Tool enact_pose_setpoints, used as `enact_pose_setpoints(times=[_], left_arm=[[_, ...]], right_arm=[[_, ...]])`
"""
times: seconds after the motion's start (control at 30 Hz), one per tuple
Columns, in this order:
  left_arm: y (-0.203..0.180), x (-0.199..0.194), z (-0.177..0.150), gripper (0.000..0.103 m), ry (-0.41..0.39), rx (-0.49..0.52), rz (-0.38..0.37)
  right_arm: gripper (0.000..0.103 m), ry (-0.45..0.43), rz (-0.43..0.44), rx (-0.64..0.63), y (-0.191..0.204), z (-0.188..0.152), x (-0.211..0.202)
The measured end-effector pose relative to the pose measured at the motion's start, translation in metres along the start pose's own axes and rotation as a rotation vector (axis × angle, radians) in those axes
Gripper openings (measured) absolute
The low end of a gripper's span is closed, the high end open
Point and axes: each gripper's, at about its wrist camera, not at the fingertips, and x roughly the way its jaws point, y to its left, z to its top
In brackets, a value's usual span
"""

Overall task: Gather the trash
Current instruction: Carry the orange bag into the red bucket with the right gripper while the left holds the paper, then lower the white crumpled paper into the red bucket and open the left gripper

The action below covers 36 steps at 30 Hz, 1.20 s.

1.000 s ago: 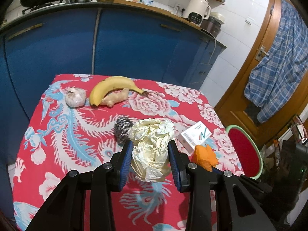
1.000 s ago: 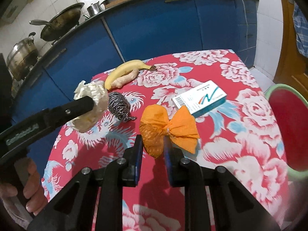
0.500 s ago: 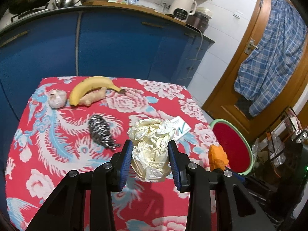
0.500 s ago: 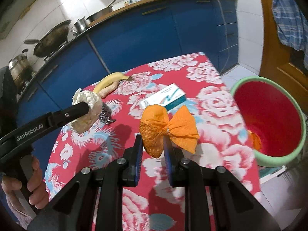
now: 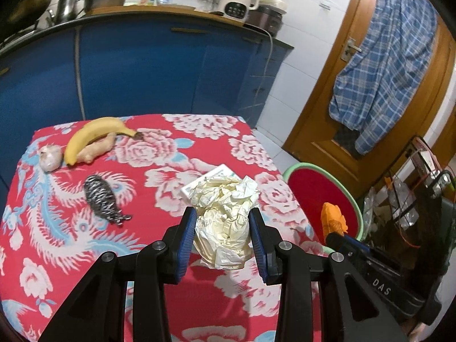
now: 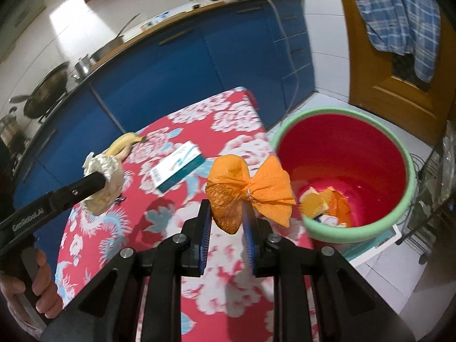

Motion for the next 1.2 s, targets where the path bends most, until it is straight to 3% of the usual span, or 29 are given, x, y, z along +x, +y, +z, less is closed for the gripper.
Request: enact_pose_setpoints(times=[0.53,0.77,1.2], left_arm=[[-0.057,0.039,0.007,0.038,0.040,0.104,-0.048],[-0.076,0.056,0.008,0.038,0.067,0.133,-0.058],[-0.117,0.088,0.002,0.038,0.114,0.215,-0.099]], right_arm=[[0.029,0.005,-0.094,0.156,-0.080,0.007,0.007],[0.037,0.004,-0.100,0.187,-0.098,0.008,0.011],[0.038,-0.028,-0.119,0.212,-0.121,0.005,-0.006]])
